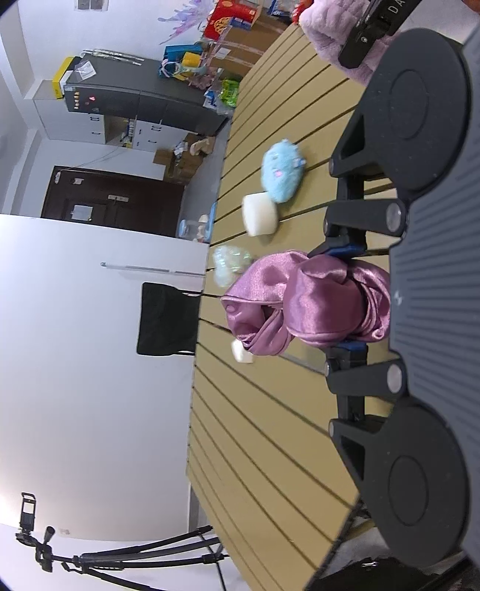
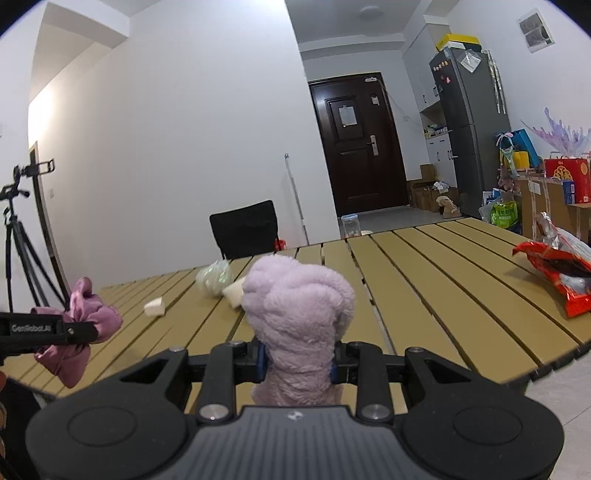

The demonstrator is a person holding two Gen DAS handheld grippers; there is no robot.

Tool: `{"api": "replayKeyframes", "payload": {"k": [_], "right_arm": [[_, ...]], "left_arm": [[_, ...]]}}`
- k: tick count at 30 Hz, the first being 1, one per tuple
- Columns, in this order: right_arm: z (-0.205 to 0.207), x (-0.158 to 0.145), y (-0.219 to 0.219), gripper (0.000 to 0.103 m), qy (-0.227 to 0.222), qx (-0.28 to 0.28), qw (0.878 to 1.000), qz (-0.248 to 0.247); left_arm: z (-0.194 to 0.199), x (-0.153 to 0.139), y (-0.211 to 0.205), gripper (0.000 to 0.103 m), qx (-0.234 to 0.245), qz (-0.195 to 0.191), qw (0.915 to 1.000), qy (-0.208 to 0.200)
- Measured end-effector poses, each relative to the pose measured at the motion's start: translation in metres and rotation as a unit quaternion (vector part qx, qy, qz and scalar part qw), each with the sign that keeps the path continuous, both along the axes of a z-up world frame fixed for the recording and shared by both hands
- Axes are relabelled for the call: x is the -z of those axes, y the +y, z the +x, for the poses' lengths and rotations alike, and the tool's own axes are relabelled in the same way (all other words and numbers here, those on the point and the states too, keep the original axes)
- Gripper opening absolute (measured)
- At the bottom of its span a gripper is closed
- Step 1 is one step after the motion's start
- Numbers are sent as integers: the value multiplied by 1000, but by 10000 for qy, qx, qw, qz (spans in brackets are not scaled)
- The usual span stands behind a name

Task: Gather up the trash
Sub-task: 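Carry the pink bow and pink plush from the table over the black bin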

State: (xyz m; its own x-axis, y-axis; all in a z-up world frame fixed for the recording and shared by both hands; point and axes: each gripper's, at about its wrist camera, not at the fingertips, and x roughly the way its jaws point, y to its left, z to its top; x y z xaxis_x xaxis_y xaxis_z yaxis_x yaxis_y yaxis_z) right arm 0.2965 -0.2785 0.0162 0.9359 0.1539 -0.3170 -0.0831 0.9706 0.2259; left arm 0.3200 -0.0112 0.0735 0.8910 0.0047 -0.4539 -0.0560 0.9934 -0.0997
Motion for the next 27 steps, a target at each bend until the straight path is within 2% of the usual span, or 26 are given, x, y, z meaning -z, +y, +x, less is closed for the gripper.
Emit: {"api": "replayKeyframes", "payload": {"k": [6, 14, 27], "right_arm": [[-33, 10, 13, 28, 66, -137, 9998, -151], [-66, 30, 28, 28, 377, -347, 9982, -323], [-111, 62, 54, 28, 914, -697, 9913, -644]], "left_arm": [[-29, 9, 0, 40, 68, 55, 10000, 11], [-66, 18, -2, 40, 153, 82, 9998, 67], [-112, 50, 2, 40, 189, 242, 9984, 473]]}}
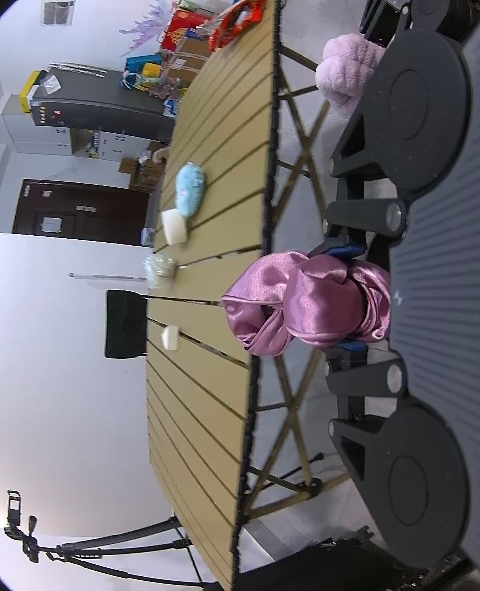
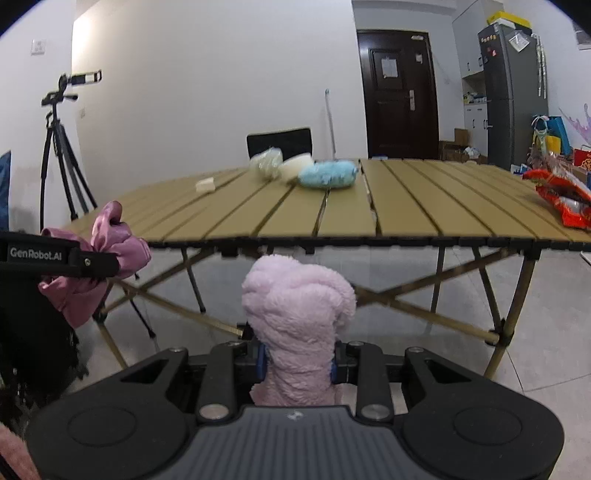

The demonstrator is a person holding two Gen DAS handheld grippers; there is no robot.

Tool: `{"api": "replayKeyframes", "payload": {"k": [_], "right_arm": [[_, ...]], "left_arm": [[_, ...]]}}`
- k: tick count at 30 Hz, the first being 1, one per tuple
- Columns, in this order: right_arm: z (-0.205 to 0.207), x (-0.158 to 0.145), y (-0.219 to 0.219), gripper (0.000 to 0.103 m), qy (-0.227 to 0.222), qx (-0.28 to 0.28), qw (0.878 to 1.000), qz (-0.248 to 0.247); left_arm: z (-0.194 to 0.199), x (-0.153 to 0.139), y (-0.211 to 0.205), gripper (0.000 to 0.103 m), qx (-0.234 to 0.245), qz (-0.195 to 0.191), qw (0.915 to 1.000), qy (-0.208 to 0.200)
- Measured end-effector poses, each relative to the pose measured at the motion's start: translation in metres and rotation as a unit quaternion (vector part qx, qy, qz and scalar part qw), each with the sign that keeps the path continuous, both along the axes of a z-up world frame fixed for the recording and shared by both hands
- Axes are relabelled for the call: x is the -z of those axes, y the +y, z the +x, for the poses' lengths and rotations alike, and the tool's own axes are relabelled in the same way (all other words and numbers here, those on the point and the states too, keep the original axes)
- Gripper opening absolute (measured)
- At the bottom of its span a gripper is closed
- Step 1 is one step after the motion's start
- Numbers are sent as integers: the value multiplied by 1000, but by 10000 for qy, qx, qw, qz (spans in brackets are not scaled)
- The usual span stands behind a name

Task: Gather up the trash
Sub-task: 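Carry the pink bow and pink plush from the table over the black bin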

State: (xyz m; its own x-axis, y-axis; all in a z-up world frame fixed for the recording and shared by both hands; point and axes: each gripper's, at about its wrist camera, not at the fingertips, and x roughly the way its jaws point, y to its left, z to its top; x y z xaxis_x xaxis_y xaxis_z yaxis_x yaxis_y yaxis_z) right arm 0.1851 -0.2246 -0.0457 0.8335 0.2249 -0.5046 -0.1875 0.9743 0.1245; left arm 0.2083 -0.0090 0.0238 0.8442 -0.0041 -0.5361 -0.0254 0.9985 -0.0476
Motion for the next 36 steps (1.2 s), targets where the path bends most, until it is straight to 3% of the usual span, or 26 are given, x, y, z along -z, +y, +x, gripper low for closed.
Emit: {"api": "replayKeyframes", "payload": {"k": [16, 36], "right_arm": [[-24, 42, 16, 28, 847, -239, 9956, -315], [-22, 84, 36, 28, 1655, -446, 9835, -573]], "left_arm": [[-32, 42, 14, 40, -138, 292, 9976, 611], [-47, 88, 50, 40, -403, 473, 9894, 1311]]}}
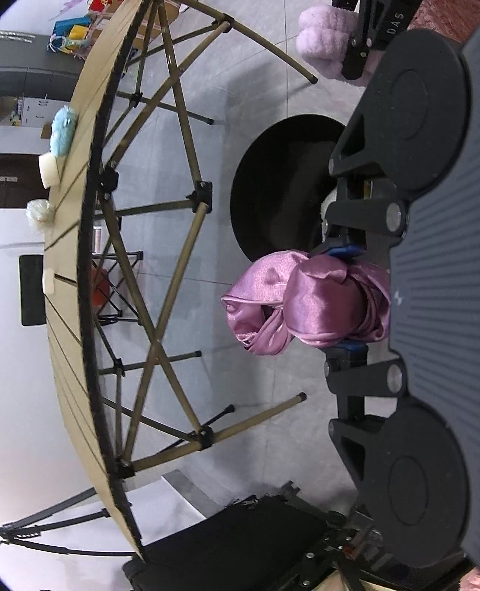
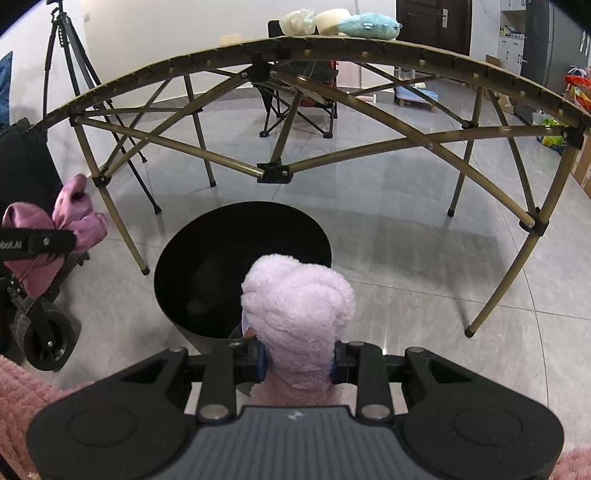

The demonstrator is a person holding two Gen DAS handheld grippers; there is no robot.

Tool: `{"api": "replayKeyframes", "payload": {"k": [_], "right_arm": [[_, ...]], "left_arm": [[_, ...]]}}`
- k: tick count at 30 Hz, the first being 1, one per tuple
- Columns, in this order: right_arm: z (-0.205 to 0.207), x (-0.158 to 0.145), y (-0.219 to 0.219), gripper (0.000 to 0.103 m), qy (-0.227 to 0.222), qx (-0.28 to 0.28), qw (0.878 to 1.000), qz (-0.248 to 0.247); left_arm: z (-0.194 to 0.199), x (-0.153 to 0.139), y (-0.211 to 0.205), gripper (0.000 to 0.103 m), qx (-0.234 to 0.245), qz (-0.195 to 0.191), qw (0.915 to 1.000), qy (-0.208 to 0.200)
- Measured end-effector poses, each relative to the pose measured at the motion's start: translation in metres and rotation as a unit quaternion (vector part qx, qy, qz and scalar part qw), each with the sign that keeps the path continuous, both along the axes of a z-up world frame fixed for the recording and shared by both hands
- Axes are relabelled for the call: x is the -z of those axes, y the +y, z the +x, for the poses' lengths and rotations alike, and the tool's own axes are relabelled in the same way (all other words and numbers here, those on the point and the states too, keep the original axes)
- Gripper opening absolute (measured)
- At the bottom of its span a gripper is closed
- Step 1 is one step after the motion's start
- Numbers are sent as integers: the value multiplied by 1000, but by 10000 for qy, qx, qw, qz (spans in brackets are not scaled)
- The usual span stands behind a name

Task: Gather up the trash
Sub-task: 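Carry the pink bow and pink plush from the table over the black bin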

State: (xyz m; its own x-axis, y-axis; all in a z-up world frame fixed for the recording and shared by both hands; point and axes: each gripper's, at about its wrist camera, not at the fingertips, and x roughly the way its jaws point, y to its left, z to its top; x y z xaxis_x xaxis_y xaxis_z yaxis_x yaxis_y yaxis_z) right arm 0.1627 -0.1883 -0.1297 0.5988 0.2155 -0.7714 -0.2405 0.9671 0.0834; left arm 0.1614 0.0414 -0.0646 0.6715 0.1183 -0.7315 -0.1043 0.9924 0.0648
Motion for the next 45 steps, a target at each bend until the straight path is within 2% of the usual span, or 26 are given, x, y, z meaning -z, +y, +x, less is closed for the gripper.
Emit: {"api": "replayKeyframes", "payload": {"k": [14, 19, 32, 45], "right_arm": [[4, 2, -6, 28, 18, 132, 9999, -86], [9, 7, -17, 28, 47, 324, 9994, -75], [25, 13, -48, 28, 162, 757, 9969, 126], [34, 24, -64, 28, 302, 991, 9945, 140]], "left_arm": [[13, 3, -12, 40, 59, -53, 9995, 319], [25, 11, -18, 40, 39, -54, 9981, 617], [60, 20, -46, 40, 129, -118, 9949, 995], [93, 29, -79, 40, 290, -192, 9920, 1212]]}}
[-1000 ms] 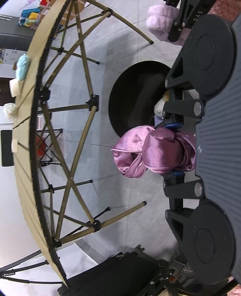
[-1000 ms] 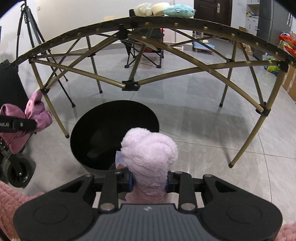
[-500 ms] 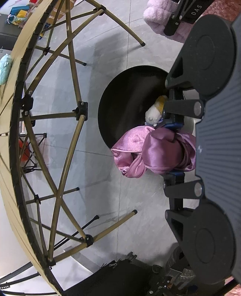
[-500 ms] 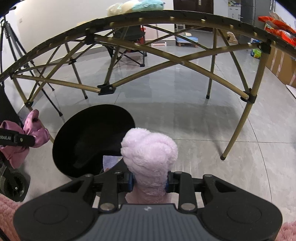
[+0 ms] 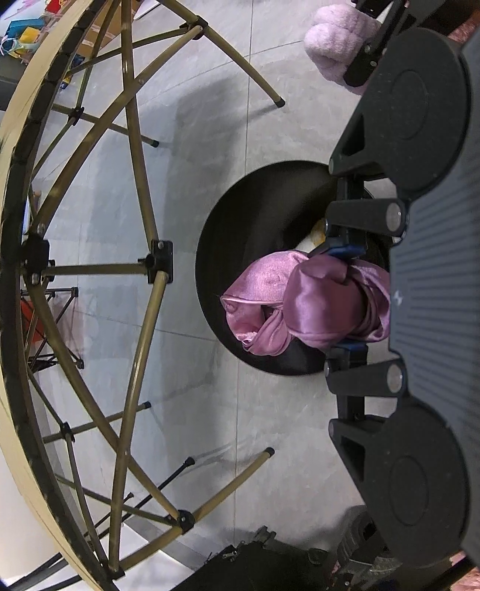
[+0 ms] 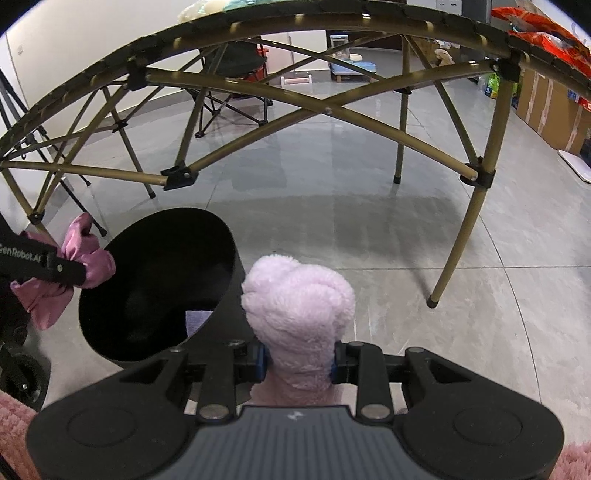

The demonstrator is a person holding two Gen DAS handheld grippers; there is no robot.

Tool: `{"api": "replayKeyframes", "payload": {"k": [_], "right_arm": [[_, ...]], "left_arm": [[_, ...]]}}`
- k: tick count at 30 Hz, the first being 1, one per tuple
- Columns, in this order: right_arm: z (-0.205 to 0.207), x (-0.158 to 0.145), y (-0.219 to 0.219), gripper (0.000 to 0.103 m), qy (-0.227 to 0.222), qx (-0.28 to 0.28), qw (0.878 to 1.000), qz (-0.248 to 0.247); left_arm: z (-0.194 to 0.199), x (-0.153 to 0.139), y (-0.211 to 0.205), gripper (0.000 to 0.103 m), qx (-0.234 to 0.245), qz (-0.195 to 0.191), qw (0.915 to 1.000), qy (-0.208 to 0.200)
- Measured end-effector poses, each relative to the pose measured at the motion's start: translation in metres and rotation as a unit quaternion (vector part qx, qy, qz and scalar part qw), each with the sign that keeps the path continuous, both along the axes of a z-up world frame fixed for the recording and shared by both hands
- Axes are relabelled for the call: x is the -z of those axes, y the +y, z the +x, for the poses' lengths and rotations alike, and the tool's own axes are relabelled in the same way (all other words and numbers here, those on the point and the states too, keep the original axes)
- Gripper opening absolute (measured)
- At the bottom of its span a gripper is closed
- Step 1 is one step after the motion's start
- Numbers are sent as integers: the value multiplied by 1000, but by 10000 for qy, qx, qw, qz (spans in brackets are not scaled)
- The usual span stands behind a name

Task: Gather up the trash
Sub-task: 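Carry the pink bow and pink plush from the table over the black bin, then lower the pink satin bow into the bin and open the left gripper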

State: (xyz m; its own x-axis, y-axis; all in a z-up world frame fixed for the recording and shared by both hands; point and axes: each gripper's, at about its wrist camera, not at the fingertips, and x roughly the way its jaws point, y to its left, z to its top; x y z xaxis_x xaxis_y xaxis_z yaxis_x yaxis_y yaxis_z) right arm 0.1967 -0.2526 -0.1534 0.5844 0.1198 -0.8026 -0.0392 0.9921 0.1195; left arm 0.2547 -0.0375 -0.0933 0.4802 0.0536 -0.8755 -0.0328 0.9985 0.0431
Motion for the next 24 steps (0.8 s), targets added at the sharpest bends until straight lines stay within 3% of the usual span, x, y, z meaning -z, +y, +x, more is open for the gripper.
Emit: {"api": "replayKeyframes", "payload": {"k": [12, 24], "right_arm": [[14, 4, -12, 28, 23, 262, 9996, -88], [42, 16, -35, 28, 161, 909, 9951, -349]], "left_arm": [[24, 6, -23, 40, 60, -28, 9999, 103], [46, 17, -30, 40, 26, -137, 9994, 314]]}}
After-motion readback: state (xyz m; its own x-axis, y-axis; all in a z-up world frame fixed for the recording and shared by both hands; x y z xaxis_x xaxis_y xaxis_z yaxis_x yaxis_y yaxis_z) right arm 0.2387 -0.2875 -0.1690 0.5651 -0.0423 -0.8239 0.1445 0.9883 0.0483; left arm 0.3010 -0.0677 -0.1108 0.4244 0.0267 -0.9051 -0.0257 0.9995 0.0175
